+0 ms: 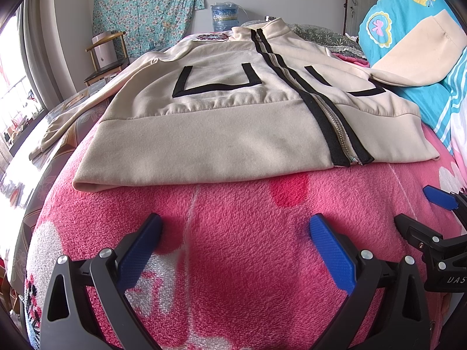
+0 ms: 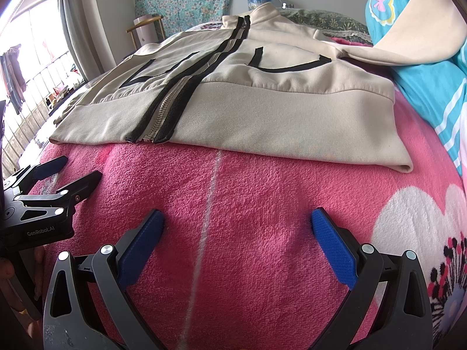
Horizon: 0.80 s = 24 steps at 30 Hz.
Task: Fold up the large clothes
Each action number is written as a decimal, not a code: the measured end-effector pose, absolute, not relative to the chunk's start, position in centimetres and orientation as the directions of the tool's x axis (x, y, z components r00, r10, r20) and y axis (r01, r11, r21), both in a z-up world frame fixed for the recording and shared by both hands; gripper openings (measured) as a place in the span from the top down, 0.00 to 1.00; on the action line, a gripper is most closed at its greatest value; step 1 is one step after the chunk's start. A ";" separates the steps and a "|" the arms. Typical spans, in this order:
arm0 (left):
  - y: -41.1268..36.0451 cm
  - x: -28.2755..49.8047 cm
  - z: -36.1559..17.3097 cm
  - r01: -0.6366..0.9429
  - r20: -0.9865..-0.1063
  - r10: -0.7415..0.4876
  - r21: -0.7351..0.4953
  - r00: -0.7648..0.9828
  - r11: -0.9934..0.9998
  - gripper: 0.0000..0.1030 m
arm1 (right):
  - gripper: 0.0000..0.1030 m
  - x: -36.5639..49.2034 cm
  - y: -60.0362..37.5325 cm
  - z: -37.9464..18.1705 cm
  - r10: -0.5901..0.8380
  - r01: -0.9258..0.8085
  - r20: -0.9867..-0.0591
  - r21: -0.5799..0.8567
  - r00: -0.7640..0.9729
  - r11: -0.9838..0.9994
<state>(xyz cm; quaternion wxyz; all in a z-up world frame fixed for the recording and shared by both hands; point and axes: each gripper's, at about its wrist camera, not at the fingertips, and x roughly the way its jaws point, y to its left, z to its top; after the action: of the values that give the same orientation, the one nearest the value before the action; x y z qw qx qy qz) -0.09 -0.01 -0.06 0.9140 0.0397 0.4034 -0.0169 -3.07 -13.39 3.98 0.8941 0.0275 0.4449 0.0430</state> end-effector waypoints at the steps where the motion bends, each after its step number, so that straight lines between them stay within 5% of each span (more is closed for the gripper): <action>1: 0.0 -0.1 -0.1 0.063 -0.739 -0.001 0.057 0.673 0.996 0.04 | 0.06 -3.1 -13.4 4.0 0.102 -0.052 -0.793 0.088 0.601 0.995; 24: 0.2 0.1 0.2 0.065 -0.746 -0.010 0.045 0.666 0.997 0.04 | 0.06 -3.1 -13.5 4.0 0.102 -0.053 -0.793 0.088 0.601 0.995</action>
<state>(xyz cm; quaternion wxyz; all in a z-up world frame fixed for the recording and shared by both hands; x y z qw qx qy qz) 0.15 0.17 0.24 0.9120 0.0337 0.4084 -0.0207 -3.10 -13.46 4.04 0.8942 0.0277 0.4448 0.0432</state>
